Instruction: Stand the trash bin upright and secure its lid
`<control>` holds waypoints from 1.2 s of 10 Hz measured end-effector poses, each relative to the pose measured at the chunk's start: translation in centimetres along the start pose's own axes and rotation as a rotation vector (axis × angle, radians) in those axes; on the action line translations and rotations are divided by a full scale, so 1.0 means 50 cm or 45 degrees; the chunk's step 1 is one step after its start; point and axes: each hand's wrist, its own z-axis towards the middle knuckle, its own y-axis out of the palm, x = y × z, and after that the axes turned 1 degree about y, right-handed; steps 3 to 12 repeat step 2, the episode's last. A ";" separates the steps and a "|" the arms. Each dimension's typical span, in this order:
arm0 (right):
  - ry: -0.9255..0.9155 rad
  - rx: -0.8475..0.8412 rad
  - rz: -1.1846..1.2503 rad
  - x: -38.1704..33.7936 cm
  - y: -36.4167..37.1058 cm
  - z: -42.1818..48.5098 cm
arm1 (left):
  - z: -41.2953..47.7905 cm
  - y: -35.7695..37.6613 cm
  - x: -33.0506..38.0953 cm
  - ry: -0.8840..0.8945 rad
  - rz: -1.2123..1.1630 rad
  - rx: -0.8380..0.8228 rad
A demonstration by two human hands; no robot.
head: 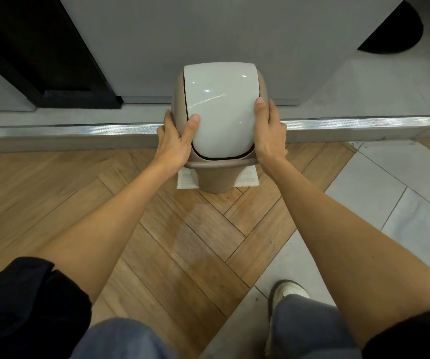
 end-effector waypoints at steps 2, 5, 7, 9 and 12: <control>0.080 -0.072 -0.335 -0.091 -0.103 -0.019 | -0.050 -0.059 0.137 -0.211 0.152 0.015; 0.080 -0.072 -0.335 -0.091 -0.103 -0.019 | -0.050 -0.059 0.137 -0.211 0.152 0.015; 0.080 -0.072 -0.335 -0.091 -0.103 -0.019 | -0.050 -0.059 0.137 -0.211 0.152 0.015; 0.080 -0.072 -0.335 -0.091 -0.103 -0.019 | -0.050 -0.059 0.137 -0.211 0.152 0.015; 0.080 -0.072 -0.335 -0.091 -0.103 -0.019 | -0.050 -0.059 0.137 -0.211 0.152 0.015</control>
